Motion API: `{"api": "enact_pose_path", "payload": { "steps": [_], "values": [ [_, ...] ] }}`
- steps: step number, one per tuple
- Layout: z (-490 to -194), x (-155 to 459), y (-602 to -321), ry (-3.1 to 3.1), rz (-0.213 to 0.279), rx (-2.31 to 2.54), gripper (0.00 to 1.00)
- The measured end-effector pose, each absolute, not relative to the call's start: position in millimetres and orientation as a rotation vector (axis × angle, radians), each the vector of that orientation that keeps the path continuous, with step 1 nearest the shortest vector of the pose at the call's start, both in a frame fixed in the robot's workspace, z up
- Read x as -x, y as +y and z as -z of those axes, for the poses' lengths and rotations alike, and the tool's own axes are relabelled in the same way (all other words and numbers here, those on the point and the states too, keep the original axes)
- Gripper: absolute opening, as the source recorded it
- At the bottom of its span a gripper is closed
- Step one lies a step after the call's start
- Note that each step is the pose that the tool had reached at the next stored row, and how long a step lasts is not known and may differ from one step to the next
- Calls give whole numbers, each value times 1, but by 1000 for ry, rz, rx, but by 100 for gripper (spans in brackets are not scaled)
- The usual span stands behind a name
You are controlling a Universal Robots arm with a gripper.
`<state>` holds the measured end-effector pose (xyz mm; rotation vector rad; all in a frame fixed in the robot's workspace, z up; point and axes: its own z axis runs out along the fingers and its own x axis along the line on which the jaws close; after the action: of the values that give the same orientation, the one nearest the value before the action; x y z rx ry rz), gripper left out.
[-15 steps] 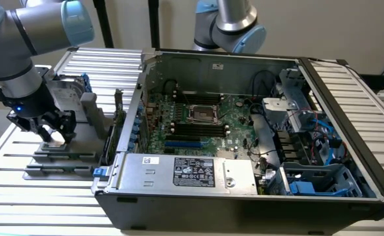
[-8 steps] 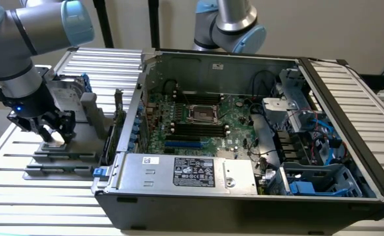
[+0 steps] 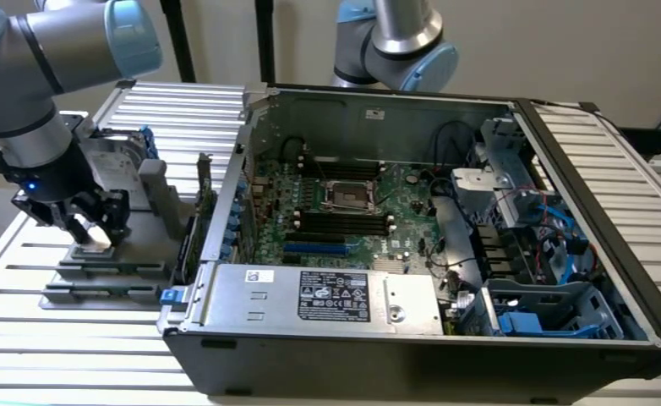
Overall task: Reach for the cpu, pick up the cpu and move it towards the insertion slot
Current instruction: 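Pick up the cpu and move it towards the insertion slot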
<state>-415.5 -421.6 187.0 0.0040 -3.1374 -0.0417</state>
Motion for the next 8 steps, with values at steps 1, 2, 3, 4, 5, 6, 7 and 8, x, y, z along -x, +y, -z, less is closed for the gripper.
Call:
{"api": "enact_pose_path", "payload": {
  "steps": [1, 2, 3, 4, 5, 6, 7, 8],
  "values": [
    [-188, 416, -422, -3137, 42, -4, 55],
    [-190, 416, -422, -3137, 42, -4, 55],
    [-192, 416, -422, -3137, 42, -4, 55],
    [-195, 416, -422, -3137, 42, -4, 55],
    [-197, 416, -422, -3137, 42, -4, 55],
    [-200, 416, -422, -3137, 42, -4, 55],
    [-203, 416, -422, -3137, 42, -4, 55],
    [-206, 415, -422, -3137, 42, -4, 55]
  ]
}}
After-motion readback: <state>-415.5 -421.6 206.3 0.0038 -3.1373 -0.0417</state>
